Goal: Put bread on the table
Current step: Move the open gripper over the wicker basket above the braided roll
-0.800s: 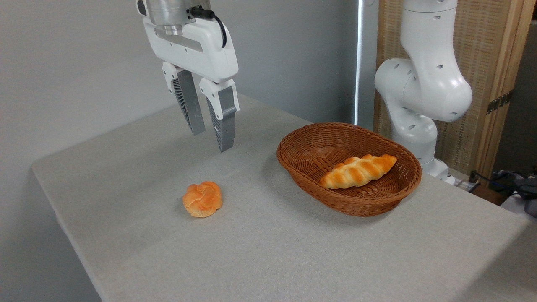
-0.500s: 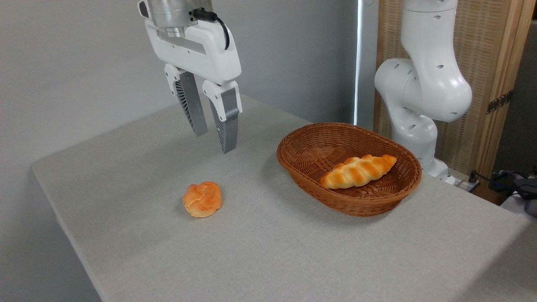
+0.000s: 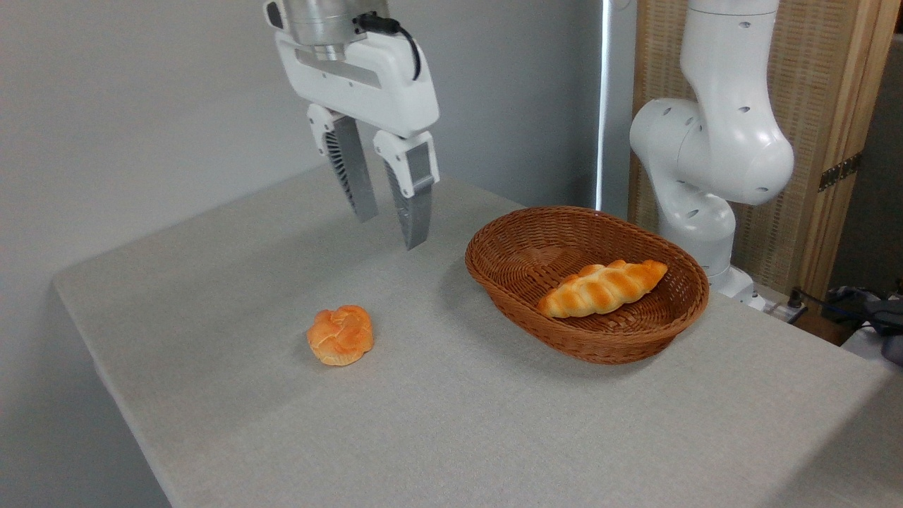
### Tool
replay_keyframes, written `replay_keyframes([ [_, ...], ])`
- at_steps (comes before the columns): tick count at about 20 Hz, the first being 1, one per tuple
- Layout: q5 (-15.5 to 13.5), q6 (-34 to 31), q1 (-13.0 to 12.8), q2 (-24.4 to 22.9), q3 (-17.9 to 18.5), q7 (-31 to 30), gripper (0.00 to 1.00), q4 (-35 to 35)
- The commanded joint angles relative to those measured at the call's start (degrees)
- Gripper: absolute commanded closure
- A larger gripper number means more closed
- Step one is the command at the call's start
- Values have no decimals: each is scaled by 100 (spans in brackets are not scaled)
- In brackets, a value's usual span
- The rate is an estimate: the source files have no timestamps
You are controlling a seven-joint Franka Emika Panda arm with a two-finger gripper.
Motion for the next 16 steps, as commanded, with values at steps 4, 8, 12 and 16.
replay_keyframes([
  [4,36,61,-49,-1375,188,501,0,-1584],
  [8,44,61,-67,-1780,198,704,0,-2191],
  [12,535,52,-181,-2386,206,704,0,-3051],
  [16,651,60,-181,-2905,224,704,0,-3755],
])
